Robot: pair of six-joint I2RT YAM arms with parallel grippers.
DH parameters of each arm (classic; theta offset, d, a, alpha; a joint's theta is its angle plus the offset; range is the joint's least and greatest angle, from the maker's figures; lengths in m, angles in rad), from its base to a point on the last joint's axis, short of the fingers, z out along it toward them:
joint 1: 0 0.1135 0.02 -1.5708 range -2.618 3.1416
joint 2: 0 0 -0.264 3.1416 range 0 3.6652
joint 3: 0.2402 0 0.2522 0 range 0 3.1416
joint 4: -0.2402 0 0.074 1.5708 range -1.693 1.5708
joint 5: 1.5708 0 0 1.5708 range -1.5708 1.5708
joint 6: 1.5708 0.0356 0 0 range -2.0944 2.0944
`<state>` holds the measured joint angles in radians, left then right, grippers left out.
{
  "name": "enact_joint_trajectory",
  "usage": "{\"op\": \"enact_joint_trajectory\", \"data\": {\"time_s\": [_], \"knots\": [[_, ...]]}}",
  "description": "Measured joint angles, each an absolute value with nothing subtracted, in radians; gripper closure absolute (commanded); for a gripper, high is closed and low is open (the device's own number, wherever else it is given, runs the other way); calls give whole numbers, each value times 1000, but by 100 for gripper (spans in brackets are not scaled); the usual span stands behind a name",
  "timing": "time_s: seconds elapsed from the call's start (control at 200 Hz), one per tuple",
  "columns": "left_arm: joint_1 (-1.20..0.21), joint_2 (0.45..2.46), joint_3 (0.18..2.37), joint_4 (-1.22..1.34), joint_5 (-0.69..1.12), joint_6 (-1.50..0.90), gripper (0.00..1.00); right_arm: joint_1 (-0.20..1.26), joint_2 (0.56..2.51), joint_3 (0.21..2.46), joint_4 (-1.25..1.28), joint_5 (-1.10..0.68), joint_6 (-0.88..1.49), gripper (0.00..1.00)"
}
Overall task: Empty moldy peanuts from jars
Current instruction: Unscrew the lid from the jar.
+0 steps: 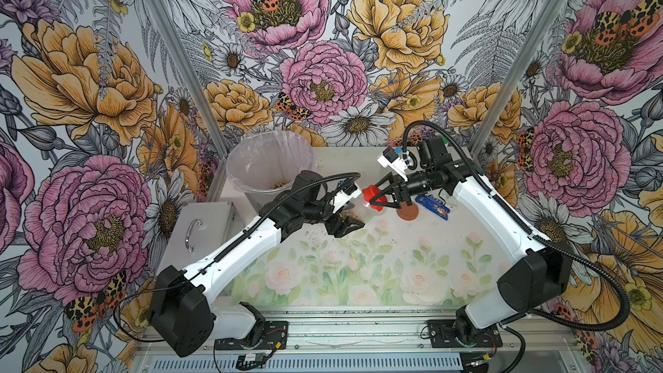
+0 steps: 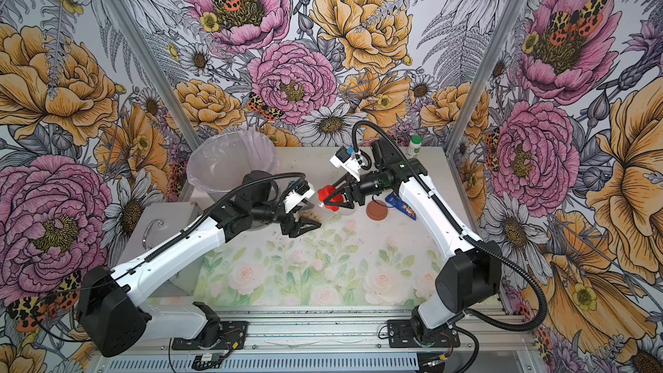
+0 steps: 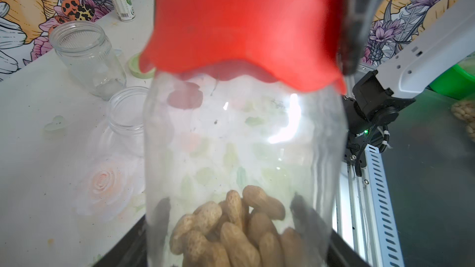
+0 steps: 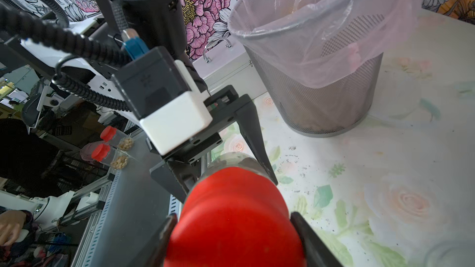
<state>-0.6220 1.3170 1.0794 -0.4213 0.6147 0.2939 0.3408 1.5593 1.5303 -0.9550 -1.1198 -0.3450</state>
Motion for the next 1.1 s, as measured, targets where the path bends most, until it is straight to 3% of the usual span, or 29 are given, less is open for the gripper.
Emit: {"op": "enact_joint_trajectory", "data": {"time_s": [0.3,0.525,0.786,0.946,1.101], "knots": [[-622,1294,1080,-376,619,294,66,354,1529,1535,-999,-1061,-368,14],[-616,1265,1092,-320,576,294,67,314,1470,1502,-974,-1011,-315,9],[-646,1245,1095,-289,350,318,68,201,1328,1447,-745,-899,173,10],[-717,1247,1095,-261,183,361,67,245,1330,1502,-665,-820,461,7],[-729,1257,1095,-223,107,379,67,275,1352,1551,-641,-767,591,7]]}}
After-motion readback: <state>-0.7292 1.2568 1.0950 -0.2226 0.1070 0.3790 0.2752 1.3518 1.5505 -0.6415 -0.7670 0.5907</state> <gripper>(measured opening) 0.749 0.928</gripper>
